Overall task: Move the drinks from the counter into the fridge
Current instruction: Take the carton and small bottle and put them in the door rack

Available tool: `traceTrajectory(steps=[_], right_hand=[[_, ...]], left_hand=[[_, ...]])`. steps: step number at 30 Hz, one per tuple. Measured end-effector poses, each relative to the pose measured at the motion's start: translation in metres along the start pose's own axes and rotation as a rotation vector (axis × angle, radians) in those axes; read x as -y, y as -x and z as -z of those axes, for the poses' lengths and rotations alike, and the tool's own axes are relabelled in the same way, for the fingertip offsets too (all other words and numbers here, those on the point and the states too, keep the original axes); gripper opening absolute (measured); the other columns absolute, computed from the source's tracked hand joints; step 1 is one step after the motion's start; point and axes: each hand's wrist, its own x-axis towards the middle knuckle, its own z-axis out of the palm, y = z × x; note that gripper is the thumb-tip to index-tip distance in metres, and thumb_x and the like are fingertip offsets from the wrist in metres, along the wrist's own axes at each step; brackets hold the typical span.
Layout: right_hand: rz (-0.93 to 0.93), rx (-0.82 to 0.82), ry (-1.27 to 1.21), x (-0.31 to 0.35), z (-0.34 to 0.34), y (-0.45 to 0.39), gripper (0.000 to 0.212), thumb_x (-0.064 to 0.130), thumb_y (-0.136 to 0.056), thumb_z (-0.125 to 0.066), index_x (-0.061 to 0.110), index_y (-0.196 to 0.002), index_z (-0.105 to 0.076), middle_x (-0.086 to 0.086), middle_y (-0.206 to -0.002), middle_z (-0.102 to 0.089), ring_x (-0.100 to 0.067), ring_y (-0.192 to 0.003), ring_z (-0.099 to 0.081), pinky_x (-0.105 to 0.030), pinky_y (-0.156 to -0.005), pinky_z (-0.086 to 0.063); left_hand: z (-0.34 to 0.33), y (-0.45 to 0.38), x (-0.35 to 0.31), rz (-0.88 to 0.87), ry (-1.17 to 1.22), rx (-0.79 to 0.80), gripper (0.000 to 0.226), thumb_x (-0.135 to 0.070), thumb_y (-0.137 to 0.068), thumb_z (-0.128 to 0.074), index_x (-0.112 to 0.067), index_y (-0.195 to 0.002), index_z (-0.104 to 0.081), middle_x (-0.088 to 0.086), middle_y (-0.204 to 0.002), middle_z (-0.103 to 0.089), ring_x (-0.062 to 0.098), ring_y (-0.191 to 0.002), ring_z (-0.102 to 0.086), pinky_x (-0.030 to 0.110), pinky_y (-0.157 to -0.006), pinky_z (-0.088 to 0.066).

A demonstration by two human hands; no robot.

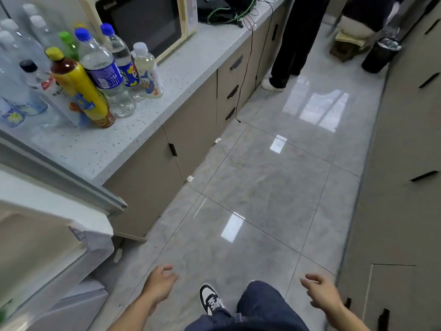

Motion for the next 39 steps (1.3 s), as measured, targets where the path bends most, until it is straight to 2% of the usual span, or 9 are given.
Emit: traceTrajectory(steps=[6,11,13,17,23,27,32,36,39], right_hand=[[-0.124,-0.01,0.016,0.009,0.019,-0.022,0.018,0.015,-0.085,-0.076,0.006,-0.097,-0.066,-0.012,-0.07,-0.058,-0.025,-0.063,-0.049,-0.031,-0.059,-0.041],[-0.123,0.066,0.013,0.064,0.021,-0.068,0.019,0.018,-0.086,-0.076,0.007,-0.096,-0.064,-0.016,-0.082,-0.065,-0.029,-0.071,-0.057,-0.035,-0.067,-0.046],[-0.096,0.091,0.041,0.098,0.022,-0.092,0.017,0.014,-0.086,-0.075,0.005,-0.094,-0.064,-0.016,-0.081,-0.064,-0.029,-0.069,-0.057,-0.034,-0.066,-0.045],[0.021,0.129,0.134,0.185,0.021,-0.145,0.02,0.009,-0.082,-0.078,-0.004,-0.093,-0.066,-0.012,-0.065,-0.06,-0.024,-0.057,-0.053,-0.028,-0.056,-0.041],[0.234,0.267,0.255,0.339,-0.003,-0.198,0.013,0.015,-0.09,-0.069,0.008,-0.1,-0.063,-0.009,-0.066,-0.055,-0.023,-0.058,-0.048,-0.025,-0.05,-0.037],[0.353,0.346,0.29,0.42,-0.033,-0.203,0.012,0.015,-0.09,-0.068,0.008,-0.099,-0.064,-0.006,-0.067,-0.055,-0.023,-0.059,-0.047,-0.028,-0.051,-0.037],[0.483,0.475,0.374,0.49,-0.08,-0.187,0.011,0.018,-0.092,-0.067,0.009,-0.097,-0.065,-0.005,-0.068,-0.057,-0.02,-0.062,-0.05,-0.031,-0.057,-0.041],[0.605,0.532,0.438,0.542,-0.119,-0.169,0.014,0.022,-0.093,-0.065,0.012,-0.103,-0.064,-0.004,-0.079,-0.064,-0.017,-0.068,-0.056,-0.03,-0.061,-0.047],[0.706,0.542,0.431,0.591,-0.144,-0.149,0.017,0.023,-0.093,-0.065,0.017,-0.108,-0.063,-0.005,-0.088,-0.068,-0.018,-0.075,-0.063,-0.03,-0.066,-0.053]], left_hand=[[0.004,-0.025,-0.078,-0.108,0.046,0.057,0.022,-0.023,-0.094,-0.063,-0.021,-0.115,-0.056,0.01,-0.107,-0.064,0.025,-0.096,-0.062,0.034,-0.084,-0.05],[0.001,-0.047,-0.11,-0.079,0.08,0.027,0.024,-0.026,-0.092,-0.065,-0.024,-0.115,-0.058,0.009,-0.108,-0.064,0.024,-0.097,-0.062,0.037,-0.089,-0.051],[-0.001,-0.051,-0.117,-0.03,0.085,-0.009,0.025,-0.028,-0.092,-0.066,-0.024,-0.115,-0.058,0.008,-0.108,-0.064,0.022,-0.096,-0.062,0.036,-0.087,-0.051],[-0.004,-0.052,-0.137,0.085,0.088,-0.113,0.028,-0.031,-0.088,-0.067,-0.021,-0.114,-0.06,0.008,-0.112,-0.068,0.026,-0.095,-0.065,0.032,-0.075,-0.05],[-0.01,-0.055,-0.183,0.141,0.139,-0.204,0.026,-0.031,-0.09,-0.061,-0.022,-0.114,-0.059,0.008,-0.112,-0.068,0.026,-0.103,-0.065,0.033,-0.08,-0.052],[-0.013,-0.061,-0.198,0.138,0.192,-0.26,0.026,-0.027,-0.088,-0.066,-0.019,-0.113,-0.062,0.007,-0.098,-0.07,0.02,-0.081,-0.065,0.03,-0.072,-0.05],[-0.004,-0.081,-0.213,0.15,0.259,-0.325,0.028,-0.02,-0.086,-0.07,-0.015,-0.113,-0.064,0.004,-0.08,-0.068,0.02,-0.065,-0.06,0.031,-0.066,-0.047],[0.02,-0.114,-0.255,0.082,0.293,-0.401,0.029,-0.025,-0.089,-0.067,-0.019,-0.117,-0.062,-0.002,-0.098,-0.069,0.014,-0.086,-0.065,0.028,-0.079,-0.048],[0.05,-0.137,-0.308,-0.03,0.339,-0.49,0.026,-0.03,-0.091,-0.065,-0.026,-0.117,-0.06,-0.006,-0.105,-0.069,0.007,-0.088,-0.064,0.026,-0.076,-0.049]])
